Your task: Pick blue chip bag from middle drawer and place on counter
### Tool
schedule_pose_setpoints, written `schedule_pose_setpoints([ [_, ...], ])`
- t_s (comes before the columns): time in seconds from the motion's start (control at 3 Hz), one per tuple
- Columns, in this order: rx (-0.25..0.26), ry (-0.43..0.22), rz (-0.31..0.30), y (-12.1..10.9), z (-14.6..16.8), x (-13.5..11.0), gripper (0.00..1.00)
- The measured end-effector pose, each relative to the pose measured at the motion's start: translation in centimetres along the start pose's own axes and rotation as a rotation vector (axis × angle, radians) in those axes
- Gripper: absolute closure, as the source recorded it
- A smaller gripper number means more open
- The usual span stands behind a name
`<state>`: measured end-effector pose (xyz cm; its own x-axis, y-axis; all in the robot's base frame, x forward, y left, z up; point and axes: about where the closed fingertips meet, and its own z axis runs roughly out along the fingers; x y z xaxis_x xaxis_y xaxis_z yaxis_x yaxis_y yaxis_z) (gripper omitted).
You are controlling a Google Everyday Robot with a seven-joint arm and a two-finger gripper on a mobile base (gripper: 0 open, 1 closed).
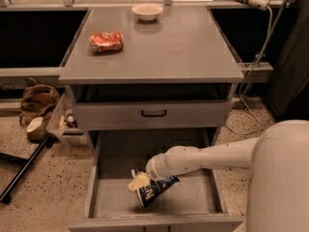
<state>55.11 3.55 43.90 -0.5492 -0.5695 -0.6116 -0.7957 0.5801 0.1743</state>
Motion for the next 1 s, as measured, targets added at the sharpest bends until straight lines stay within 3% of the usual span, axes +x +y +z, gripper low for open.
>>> schedule_pose_setpoints([
  [0.33,0.036,0.021,-0.006,-1.8,2.1,0.1,0.00],
  [1.0,0.038,0.069,-0.020,-3.5,4.1,2.6,0.00],
])
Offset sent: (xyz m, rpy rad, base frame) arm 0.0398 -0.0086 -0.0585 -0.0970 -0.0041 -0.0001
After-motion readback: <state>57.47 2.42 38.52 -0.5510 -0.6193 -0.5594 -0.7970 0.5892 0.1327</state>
